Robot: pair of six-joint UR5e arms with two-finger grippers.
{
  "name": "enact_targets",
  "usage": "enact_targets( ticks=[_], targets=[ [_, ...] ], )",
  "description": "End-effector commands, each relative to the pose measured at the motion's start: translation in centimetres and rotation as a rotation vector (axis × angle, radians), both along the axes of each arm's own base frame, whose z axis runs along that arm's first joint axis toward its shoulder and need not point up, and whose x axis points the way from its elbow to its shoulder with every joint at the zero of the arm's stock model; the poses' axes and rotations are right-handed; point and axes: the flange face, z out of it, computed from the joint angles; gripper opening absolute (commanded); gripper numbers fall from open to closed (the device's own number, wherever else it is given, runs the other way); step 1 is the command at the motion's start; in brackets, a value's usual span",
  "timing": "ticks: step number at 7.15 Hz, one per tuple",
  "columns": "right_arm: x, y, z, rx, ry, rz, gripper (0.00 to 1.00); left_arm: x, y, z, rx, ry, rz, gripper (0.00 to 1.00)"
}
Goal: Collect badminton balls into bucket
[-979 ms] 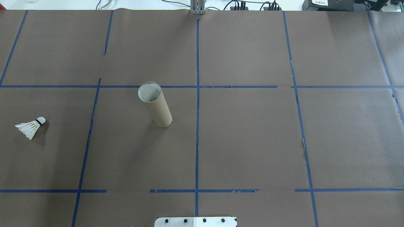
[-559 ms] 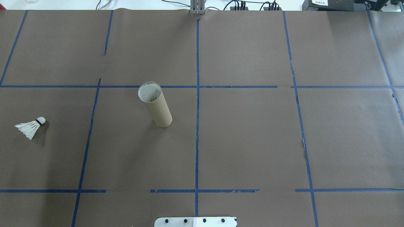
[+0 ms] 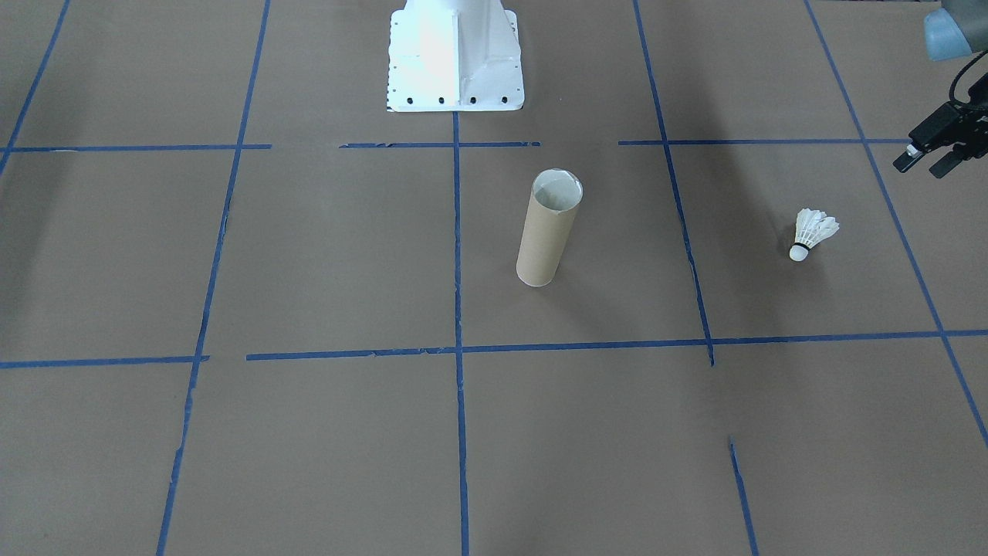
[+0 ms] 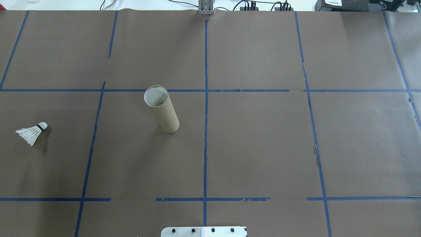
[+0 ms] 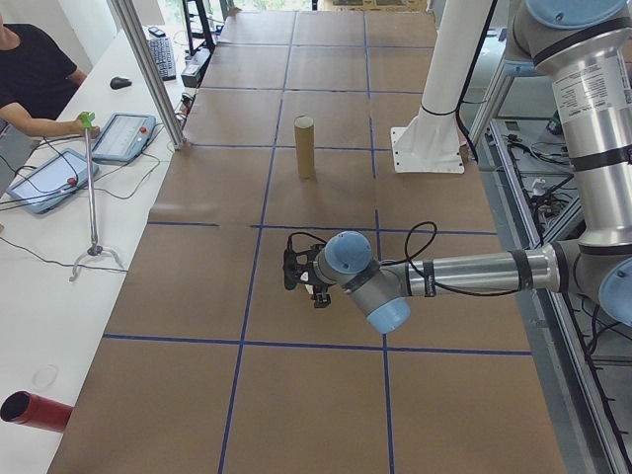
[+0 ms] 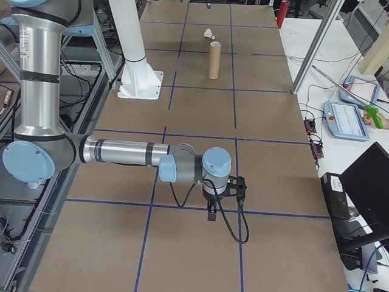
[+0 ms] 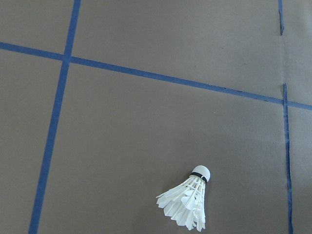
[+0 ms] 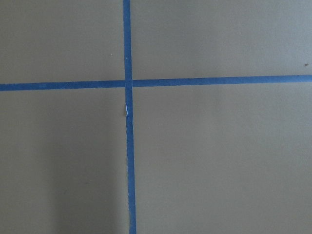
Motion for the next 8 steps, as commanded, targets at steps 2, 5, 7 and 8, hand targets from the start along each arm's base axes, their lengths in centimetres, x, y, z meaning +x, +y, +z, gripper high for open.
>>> enact_targets(
  ticks=[2,5,7,8],
  targets=[
    [0.0,0.0,0.0,0.0,0.0,0.0,1.0,0.2,3.2,4.0,-0.073,0.122,-0.116,1.0],
    [0.0,0.0,0.0,0.0,0.0,0.0,1.0,5.1,3.2,2.6,-0.182,0.224,-0.208,1.0],
    [0.0,0.0,0.0,0.0,0.0,0.0,1.0,9.8,3.0,2.1,-0.234,0.249,-0.235,1.0],
    [0.0,0.0,0.0,0.0,0.0,0.0,1.0,10.5,2.6,1.8,-0.231,0.256,-0.253,1.0]
  ],
)
